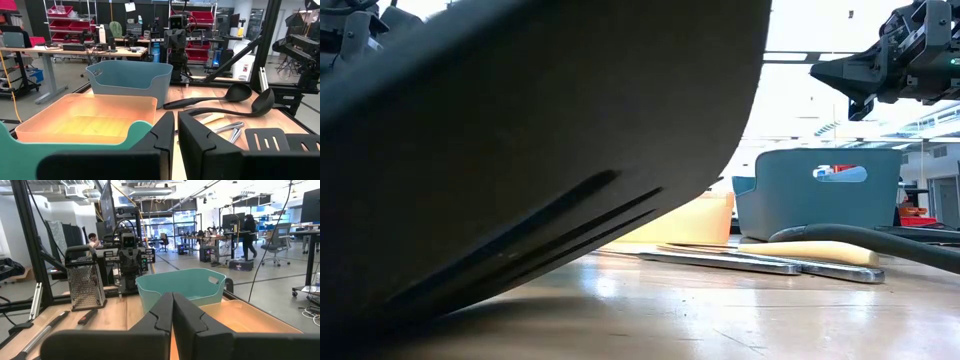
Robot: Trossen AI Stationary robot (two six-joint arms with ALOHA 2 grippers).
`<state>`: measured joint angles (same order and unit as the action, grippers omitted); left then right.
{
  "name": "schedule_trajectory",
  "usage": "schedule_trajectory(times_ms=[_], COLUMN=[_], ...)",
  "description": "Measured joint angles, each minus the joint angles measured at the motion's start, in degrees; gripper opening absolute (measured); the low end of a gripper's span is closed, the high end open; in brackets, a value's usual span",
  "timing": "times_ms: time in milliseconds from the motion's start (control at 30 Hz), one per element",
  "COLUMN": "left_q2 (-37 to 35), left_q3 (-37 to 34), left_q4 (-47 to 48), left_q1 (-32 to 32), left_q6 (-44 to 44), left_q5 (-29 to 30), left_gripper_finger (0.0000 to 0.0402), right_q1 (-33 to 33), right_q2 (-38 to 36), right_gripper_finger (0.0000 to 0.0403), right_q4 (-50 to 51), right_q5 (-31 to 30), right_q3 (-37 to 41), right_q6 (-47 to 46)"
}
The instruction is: Pick & Place Kitchen Items
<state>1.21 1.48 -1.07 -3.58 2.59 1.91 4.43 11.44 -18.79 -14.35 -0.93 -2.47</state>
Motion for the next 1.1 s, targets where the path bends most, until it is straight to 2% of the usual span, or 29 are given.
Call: schedule_trajectory(times_ms=[600, 900, 1100], left_q2=[0.0, 0.0, 0.0], left_q3=[0.0, 0.0, 0.0], left_q4=[0.04, -0.08, -0.12], left_q1=[0.01, 0.0, -0.01], left_q6=[0.01, 0.0, -3.22], left_q5=[0.15, 6.15, 6.58], left_gripper_finger=[0.0027, 0.0027, 0.0027], right_q1=[0.0, 0.02, -0.05], right_q2=[0.0, -0.01, 0.09], right_gripper_finger=[0.0011, 0.0011, 0.0011], right_q4=[0.0, -0.01, -0.07], right_q5=[-0.01, 0.4, -2.69], right_q3=[0.0, 0.0, -0.02], right_q6=[-0.02, 0.02, 3.54])
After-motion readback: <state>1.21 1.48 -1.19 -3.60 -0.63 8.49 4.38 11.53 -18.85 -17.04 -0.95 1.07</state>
